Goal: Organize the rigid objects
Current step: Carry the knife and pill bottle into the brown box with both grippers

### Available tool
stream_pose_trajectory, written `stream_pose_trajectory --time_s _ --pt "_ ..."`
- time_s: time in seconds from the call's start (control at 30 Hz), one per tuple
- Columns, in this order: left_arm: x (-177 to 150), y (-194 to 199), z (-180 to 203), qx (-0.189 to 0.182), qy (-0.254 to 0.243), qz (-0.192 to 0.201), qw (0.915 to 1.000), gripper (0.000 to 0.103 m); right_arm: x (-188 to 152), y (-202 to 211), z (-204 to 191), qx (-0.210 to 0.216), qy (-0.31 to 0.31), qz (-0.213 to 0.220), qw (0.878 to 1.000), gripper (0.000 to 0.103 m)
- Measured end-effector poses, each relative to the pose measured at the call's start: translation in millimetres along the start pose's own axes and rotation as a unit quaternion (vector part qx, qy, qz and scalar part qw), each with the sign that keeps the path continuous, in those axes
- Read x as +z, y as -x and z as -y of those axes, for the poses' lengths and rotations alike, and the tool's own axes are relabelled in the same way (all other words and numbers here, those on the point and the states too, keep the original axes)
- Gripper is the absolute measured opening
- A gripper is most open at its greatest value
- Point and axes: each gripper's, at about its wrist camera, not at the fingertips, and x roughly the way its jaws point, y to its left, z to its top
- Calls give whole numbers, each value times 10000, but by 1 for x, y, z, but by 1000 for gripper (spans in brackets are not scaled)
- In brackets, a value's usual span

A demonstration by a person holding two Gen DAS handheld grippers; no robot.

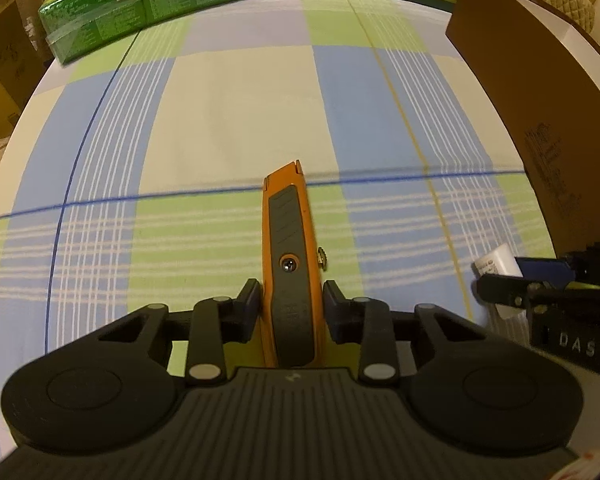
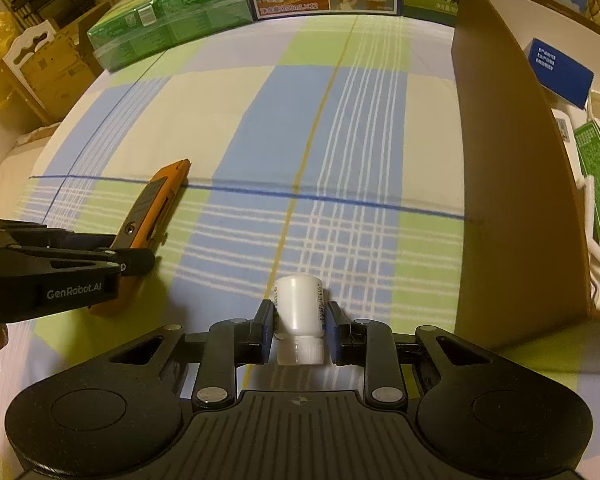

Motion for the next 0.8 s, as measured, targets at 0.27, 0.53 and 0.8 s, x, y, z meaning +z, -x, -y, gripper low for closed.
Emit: stream_pose_trajectory --time_s 0.27,0.53,0.8 --pt "-37 23 -1 -76 15 -82 9999 29 -21 10 -1 68 24 -7 10000 24" --pt "-83 48 2 -210 35 -236 9995 29 -54 28 0 179 101 -20 9998 24" --pt "-95 52 7 -158 213 -285 9992 31 -74 38 0 244 106 -7 9996 24"
